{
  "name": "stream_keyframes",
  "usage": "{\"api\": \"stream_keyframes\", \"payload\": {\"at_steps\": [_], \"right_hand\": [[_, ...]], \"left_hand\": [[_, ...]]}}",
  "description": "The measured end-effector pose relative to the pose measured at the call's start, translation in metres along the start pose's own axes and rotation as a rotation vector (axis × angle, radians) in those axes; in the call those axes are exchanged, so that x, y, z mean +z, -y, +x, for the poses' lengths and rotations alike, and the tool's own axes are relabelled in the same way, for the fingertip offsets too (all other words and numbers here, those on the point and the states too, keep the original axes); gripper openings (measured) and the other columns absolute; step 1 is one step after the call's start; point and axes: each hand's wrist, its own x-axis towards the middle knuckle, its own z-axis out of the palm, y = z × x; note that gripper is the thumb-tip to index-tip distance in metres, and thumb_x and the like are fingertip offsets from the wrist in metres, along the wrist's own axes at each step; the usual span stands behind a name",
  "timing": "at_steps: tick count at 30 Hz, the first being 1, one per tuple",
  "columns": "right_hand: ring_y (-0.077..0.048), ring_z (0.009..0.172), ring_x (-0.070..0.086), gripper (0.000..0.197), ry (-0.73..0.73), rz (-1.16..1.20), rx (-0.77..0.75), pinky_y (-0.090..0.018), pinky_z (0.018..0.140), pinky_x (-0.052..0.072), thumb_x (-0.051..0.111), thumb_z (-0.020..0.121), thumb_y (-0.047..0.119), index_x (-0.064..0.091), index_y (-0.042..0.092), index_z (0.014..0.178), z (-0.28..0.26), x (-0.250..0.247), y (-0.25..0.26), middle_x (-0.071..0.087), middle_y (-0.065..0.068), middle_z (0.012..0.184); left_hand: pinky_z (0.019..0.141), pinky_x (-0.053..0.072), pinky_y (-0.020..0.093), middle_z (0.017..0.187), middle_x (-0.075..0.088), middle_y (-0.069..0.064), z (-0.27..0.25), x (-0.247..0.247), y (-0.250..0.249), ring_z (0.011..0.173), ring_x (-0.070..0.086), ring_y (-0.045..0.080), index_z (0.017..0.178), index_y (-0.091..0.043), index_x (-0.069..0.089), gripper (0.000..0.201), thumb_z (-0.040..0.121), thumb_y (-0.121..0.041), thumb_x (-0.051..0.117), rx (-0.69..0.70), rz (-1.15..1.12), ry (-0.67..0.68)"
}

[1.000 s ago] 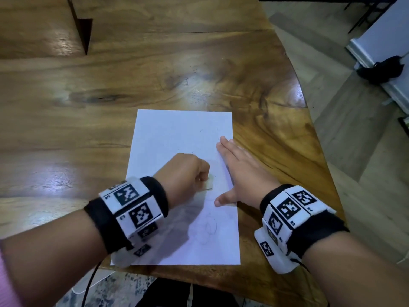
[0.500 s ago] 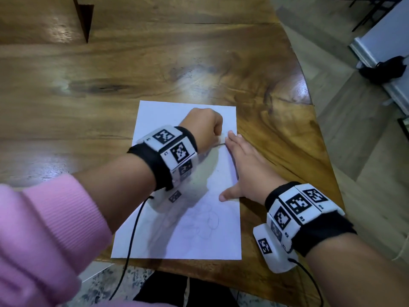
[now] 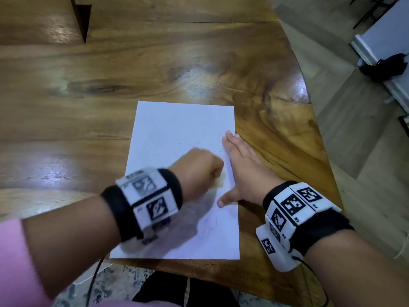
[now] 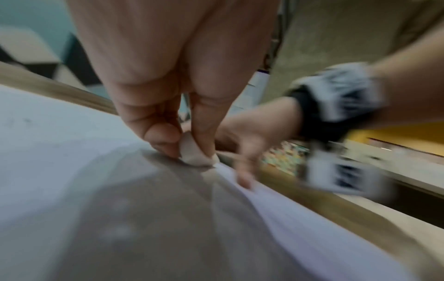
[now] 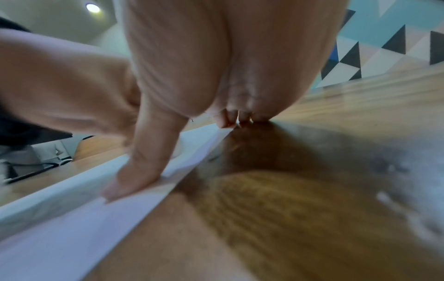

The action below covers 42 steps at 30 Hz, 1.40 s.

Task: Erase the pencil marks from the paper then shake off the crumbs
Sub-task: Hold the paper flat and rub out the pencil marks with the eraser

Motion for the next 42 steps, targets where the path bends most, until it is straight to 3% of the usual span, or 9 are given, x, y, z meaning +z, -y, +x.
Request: {"api": "stream_keyframes", "payload": {"at_steps": [3, 7, 13, 18, 22, 25, 31, 35, 42], "right_hand": [[-0.005, 0.142, -0.021, 0.142, 0.011, 0.001, -0.008, -0.023, 0.116, -0.004, 0.088, 0.052, 0.044, -0.011, 0.017, 0.150, -0.001, -0.001, 0.000, -0.024, 0.012, 0.155], [-0.007, 0.142, -0.023, 0.146, 0.029, -0.066, -0.027, -0.021, 0.113, -0.006, 0.088, 0.050, 0.048, -0.014, 0.017, 0.150, -0.002, -0.003, -0.002, -0.027, 0.010, 0.155], [-0.012, 0.142, -0.025, 0.148, 0.059, -0.167, -0.033, -0.026, 0.115, -0.010, 0.085, 0.050, 0.053, -0.018, 0.014, 0.148, -0.005, -0.006, -0.002, -0.028, 0.005, 0.155], [-0.015, 0.139, -0.032, 0.149, 0.042, -0.293, -0.030, -0.037, 0.113, -0.020, 0.078, 0.047, 0.067, -0.018, 0.016, 0.149, -0.005, -0.006, -0.002, -0.029, 0.004, 0.154], [-0.015, 0.139, -0.033, 0.150, 0.058, -0.293, -0.024, -0.037, 0.113, -0.021, 0.078, 0.047, 0.066, -0.020, 0.015, 0.148, -0.005, -0.007, -0.002, -0.030, 0.004, 0.154], [-0.015, 0.138, -0.034, 0.152, 0.077, -0.295, -0.025, -0.037, 0.114, -0.020, 0.079, 0.047, 0.066, -0.023, 0.014, 0.147, -0.005, -0.006, -0.002, -0.032, 0.003, 0.153], [-0.015, 0.136, -0.037, 0.153, 0.102, -0.297, -0.029, -0.037, 0.115, -0.019, 0.077, 0.046, 0.068, -0.026, 0.014, 0.146, -0.005, -0.006, -0.002, -0.037, 0.004, 0.150], [-0.017, 0.137, -0.036, 0.153, 0.105, -0.313, -0.032, -0.040, 0.114, -0.020, 0.076, 0.046, 0.070, -0.026, 0.013, 0.145, -0.005, -0.007, -0.003, -0.035, 0.001, 0.151], [-0.019, 0.137, -0.037, 0.152, 0.100, -0.394, -0.025, -0.044, 0.112, -0.022, 0.071, 0.047, 0.076, -0.027, 0.012, 0.144, -0.005, -0.007, -0.002, -0.035, -0.001, 0.152]], "left_hand": [[0.064, 0.027, 0.022, 0.068, 0.047, -0.005, -0.009, 0.007, 0.000, 0.071, 0.043, 0.017, 0.075, -0.012, 0.062, 0.010, 0.079, -0.009, 0.054, 0.034, -0.003, 0.032], [0.060, 0.025, 0.018, 0.077, 0.055, 0.001, 0.022, -0.006, -0.001, 0.075, 0.046, 0.016, 0.087, -0.006, 0.066, 0.011, 0.079, -0.007, 0.058, -0.100, -0.048, -0.108], [0.048, 0.026, 0.017, 0.057, 0.039, -0.011, -0.011, 0.010, -0.007, 0.066, 0.041, 0.017, 0.064, -0.019, 0.050, 0.018, 0.079, -0.012, 0.057, 0.032, 0.009, 0.059], [0.061, 0.026, 0.018, 0.088, 0.064, 0.009, 0.018, -0.003, -0.007, 0.080, 0.053, 0.022, 0.089, -0.006, 0.065, 0.012, 0.080, -0.009, 0.057, -0.065, -0.034, -0.093], [0.065, 0.029, 0.024, 0.072, 0.047, 0.000, -0.006, 0.011, -0.012, 0.074, 0.044, 0.020, 0.083, -0.007, 0.062, 0.011, 0.081, -0.008, 0.051, -0.022, -0.012, -0.021], [0.067, 0.037, 0.029, 0.076, 0.047, 0.003, -0.028, 0.022, -0.011, 0.072, 0.044, 0.020, 0.078, -0.009, 0.062, 0.010, 0.080, -0.010, 0.052, 0.026, -0.024, 0.065], [0.070, 0.038, 0.031, 0.072, 0.048, 0.000, 0.020, 0.000, -0.010, 0.075, 0.046, 0.020, 0.083, -0.009, 0.062, 0.008, 0.080, -0.011, 0.055, -0.063, -0.018, -0.080], [0.063, 0.031, 0.027, 0.064, 0.039, -0.003, -0.019, 0.014, -0.010, 0.069, 0.041, 0.020, 0.068, -0.015, 0.051, 0.013, 0.080, -0.011, 0.052, 0.035, 0.035, 0.066], [0.075, 0.040, 0.033, 0.084, 0.057, 0.009, 0.016, 0.000, -0.008, 0.087, 0.055, 0.029, 0.089, -0.008, 0.062, 0.011, 0.082, -0.011, 0.055, -0.119, 0.004, -0.081]]}}
